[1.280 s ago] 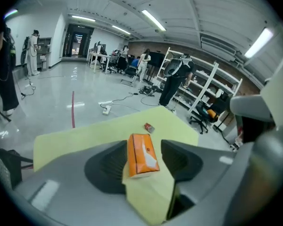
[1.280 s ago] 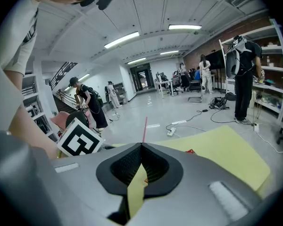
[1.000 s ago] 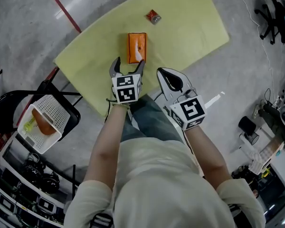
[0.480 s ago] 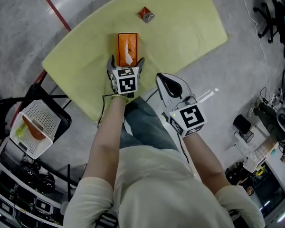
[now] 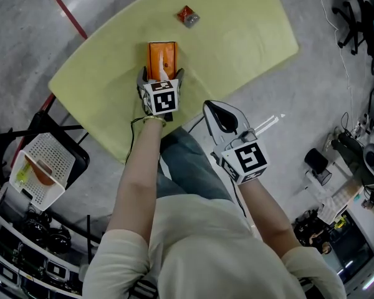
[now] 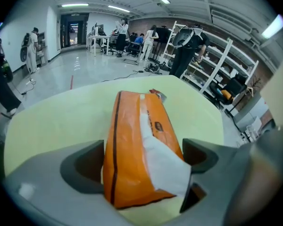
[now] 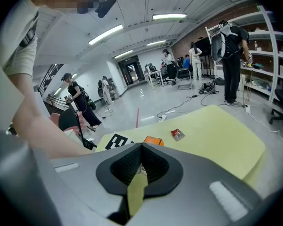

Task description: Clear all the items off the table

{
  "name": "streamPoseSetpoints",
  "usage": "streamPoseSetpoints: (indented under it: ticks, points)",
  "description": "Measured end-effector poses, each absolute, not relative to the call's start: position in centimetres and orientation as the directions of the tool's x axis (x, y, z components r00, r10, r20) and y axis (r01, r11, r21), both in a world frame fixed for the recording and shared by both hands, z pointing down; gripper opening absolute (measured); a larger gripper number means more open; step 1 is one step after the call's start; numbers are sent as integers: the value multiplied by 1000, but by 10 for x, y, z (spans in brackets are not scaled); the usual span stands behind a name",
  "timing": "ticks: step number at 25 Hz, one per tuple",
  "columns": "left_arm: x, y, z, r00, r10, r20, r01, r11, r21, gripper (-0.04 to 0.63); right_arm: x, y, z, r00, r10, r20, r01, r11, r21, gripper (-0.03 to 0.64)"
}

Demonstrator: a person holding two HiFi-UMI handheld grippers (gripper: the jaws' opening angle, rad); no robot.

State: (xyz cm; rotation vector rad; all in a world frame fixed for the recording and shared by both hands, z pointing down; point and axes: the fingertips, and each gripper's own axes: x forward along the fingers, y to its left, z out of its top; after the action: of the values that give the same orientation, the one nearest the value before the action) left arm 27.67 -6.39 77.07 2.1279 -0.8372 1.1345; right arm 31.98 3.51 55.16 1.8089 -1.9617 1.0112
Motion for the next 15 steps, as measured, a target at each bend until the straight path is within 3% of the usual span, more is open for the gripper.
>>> streamPoseSetpoints:
  ticks: [3, 8, 15]
  points:
    - [273, -63, 771, 422, -257, 870, -744, -646, 171, 413, 320, 35, 550, -170, -755, 633, -954, -35, -297, -6]
    - [266, -65, 764, 411, -263, 873, -747, -647, 157, 311, 317, 31, 546, -170, -759, 629, -957, -26, -290, -6]
    - [255, -63, 732, 449, -278, 850, -751, -633, 190, 267, 306, 23, 532, -172, -776, 606, -960, -7, -280, -6]
